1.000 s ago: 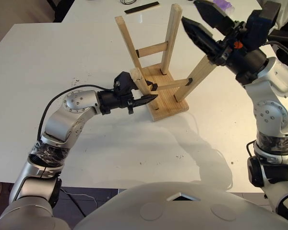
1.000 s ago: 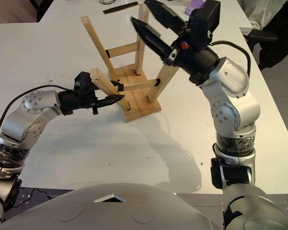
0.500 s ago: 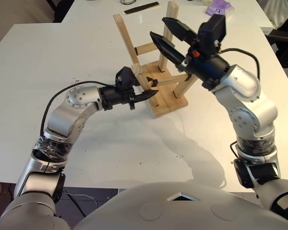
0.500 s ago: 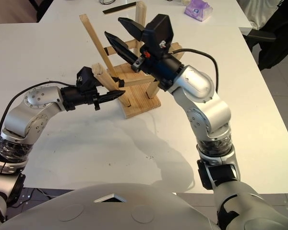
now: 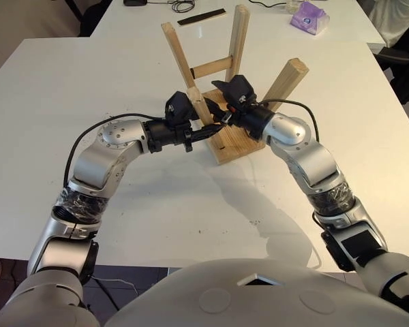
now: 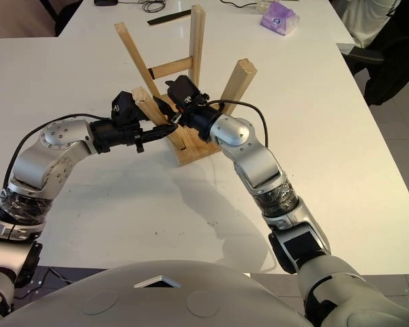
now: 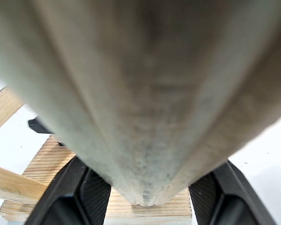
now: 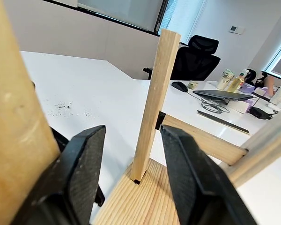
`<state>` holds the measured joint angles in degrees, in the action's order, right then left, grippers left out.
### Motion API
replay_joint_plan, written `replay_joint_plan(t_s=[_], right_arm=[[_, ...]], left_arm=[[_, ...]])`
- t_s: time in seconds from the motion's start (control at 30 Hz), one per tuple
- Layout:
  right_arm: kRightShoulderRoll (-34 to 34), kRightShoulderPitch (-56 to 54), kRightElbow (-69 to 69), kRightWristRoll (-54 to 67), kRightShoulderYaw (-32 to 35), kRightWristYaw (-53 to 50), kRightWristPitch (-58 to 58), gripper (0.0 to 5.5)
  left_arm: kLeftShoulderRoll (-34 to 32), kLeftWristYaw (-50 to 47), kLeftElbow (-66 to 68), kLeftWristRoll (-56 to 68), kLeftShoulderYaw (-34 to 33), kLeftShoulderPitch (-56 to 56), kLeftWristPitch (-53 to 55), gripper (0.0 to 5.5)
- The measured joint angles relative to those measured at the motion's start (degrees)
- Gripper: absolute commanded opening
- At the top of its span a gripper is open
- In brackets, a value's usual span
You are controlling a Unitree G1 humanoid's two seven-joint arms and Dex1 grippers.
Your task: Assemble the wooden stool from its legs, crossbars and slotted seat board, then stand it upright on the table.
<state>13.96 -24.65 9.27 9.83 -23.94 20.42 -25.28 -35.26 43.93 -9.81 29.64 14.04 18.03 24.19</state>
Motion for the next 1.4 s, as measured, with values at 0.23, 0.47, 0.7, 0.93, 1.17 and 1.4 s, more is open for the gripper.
replay_joint_plan(t_s=[0.23, 0.47, 0.7, 0.93, 1.17, 1.4], right_arm=[[-6.3, 0.9, 0.0, 11.1, 10.0, 0.9, -6.6, 2.17], [-8.1, -12.4, -6.0, 13.4, 19.7, -0.6, -5.1, 2.17], [-6.7, -14.0, -13.0, 7.6, 17.8, 0.8, 0.4, 2.17], [-4.6, -4.3, -18.1, -1.1, 7.6, 4.4, 9.6, 2.17], [-5.1, -2.2, -15.3, 0.4, 7.8, 6.1, 10.6, 2.17], [-6.3, -7.5, -8.6, 29.0, 23.3, 10.5, -4.5, 2.17]], left_arm=[[1.7, -1.5, 1.9, -1.0, -0.4, 1.0, 0.1, 2.06], [2.5, -1.7, 5.4, -1.8, -1.0, 3.7, 0.6, 2.06], [2.7, -2.5, 4.1, -2.1, -1.9, 3.8, 2.2, 2.06], [3.0, -3.8, 1.6, -2.3, -2.7, 2.1, 3.6, 2.06], [3.5, -3.9, 2.1, -2.5, -2.7, 2.2, 3.6, 2.06], [2.9, -3.9, -0.8, -2.6, -3.2, 0.8, 3.7, 2.06]])
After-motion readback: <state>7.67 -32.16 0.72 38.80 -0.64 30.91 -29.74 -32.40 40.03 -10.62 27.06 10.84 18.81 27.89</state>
